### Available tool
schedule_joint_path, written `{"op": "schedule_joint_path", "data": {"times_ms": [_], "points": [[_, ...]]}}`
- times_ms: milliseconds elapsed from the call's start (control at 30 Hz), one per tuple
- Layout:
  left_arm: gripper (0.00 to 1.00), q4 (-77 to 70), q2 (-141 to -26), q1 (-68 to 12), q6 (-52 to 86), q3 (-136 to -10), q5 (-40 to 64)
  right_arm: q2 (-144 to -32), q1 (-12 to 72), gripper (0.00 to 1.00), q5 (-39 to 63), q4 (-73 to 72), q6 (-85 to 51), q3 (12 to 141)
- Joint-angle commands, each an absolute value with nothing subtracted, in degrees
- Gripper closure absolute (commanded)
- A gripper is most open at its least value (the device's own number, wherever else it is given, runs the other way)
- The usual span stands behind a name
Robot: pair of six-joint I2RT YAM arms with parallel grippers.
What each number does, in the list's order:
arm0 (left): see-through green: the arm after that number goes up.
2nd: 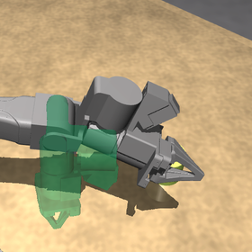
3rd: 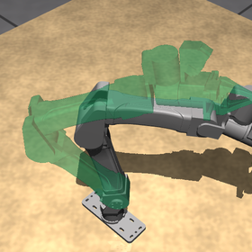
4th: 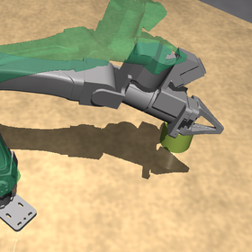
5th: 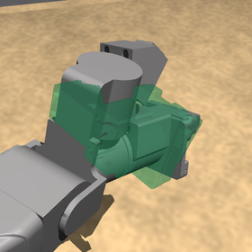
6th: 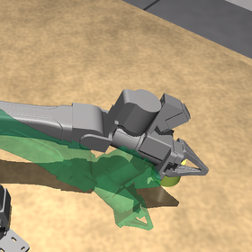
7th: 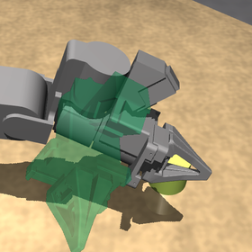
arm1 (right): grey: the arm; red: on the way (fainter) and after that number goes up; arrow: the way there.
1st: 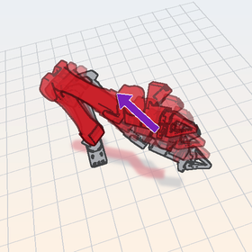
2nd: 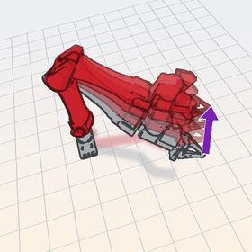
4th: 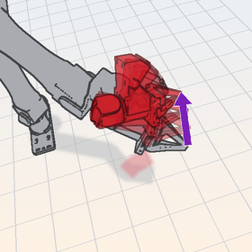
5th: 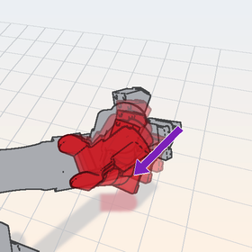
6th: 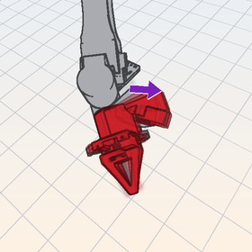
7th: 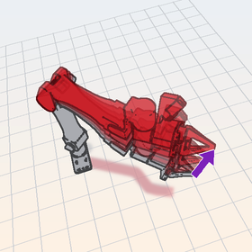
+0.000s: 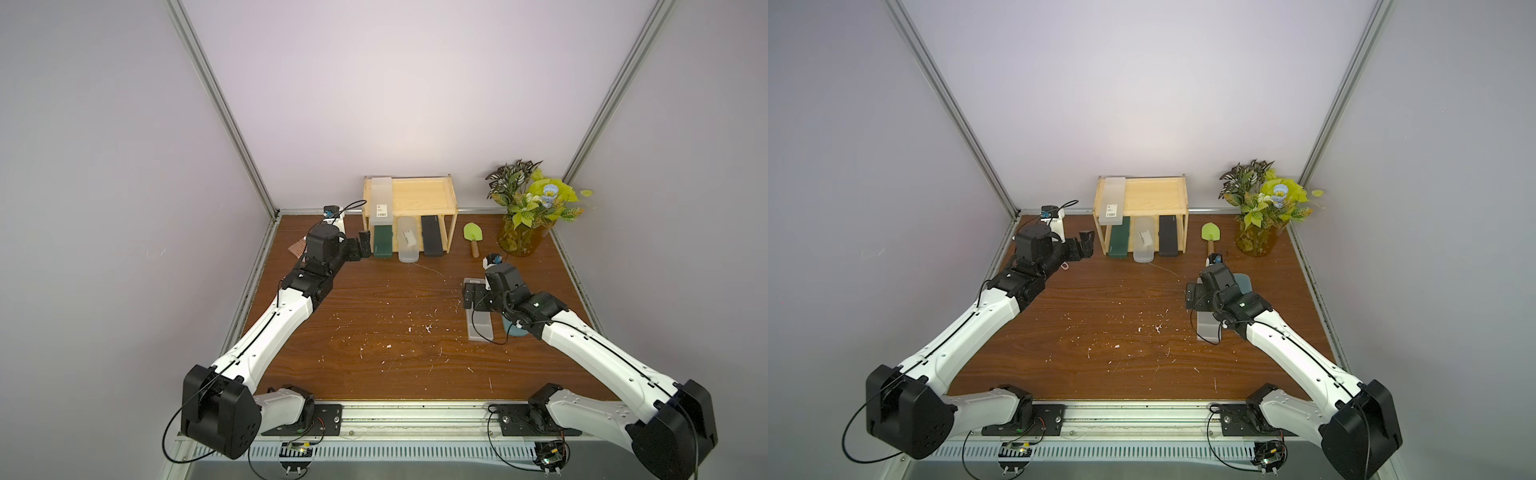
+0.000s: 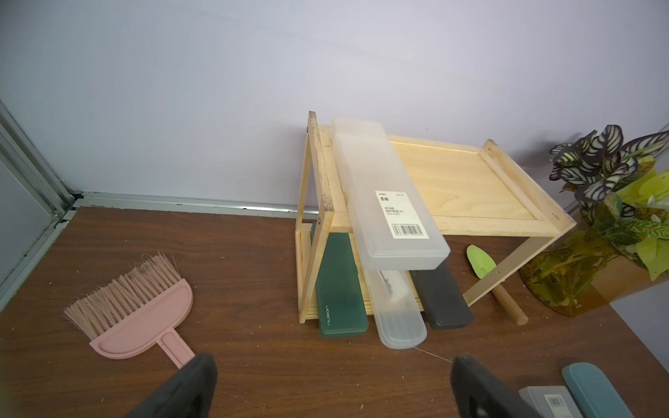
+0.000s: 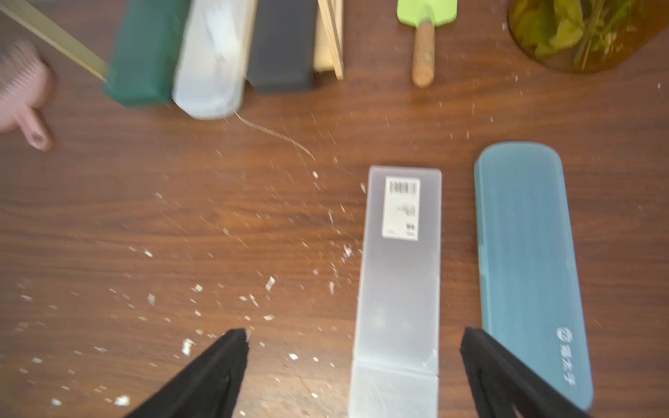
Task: Remove the pencil cases from the shelf
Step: Adjust the pencil case at the center of the board.
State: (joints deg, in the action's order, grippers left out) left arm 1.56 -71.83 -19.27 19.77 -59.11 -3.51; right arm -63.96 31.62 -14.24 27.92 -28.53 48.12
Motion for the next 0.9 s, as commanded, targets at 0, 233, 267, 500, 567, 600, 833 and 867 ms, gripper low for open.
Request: {"op": "schedule_joint_path", "data": {"times_ms": [0,233,267,500,567,600,833,867], "points": [[0.00,3.8,-71.1,-20.1,19.8,-60.0,-3.9,-61.6,30.4,0.12,-11.1,32.0,-28.7,43.5],[0.00,3.8,-70.7,-20.6,20.4,-58.9,-4.4,-58.5,30.1,1.00,-6.7,29.1,-32.4,36.4],[0.00,3.8,-70.7,-20.7,20.4,-58.9,-4.4,-59.2,30.0,1.00,-7.0,29.3,-32.6,36.1],[0.00,3.9,-70.8,-21.1,20.0,-58.8,-4.9,-62.4,29.8,1.00,-9.4,27.1,-33.9,33.4],[0.00,3.9,-70.9,-21.1,20.0,-58.7,-5.0,-62.8,29.8,1.00,-11.9,27.2,-34.8,32.8],[0.00,3.8,-71.1,-21.1,20.0,-58.6,-5.0,-63.4,29.7,1.00,-12.7,27.2,-34.9,32.6],[0.00,3.8,-72.2,-21.0,19.7,-58.7,-5.1,-68.3,29.6,1.00,-11.1,23.8,-35.2,30.4],[0.00,3.8,-72.2,-21.0,19.6,-58.8,-5.2,-68.5,29.6,1.00,-10.9,23.5,-35.2,30.0]]}}
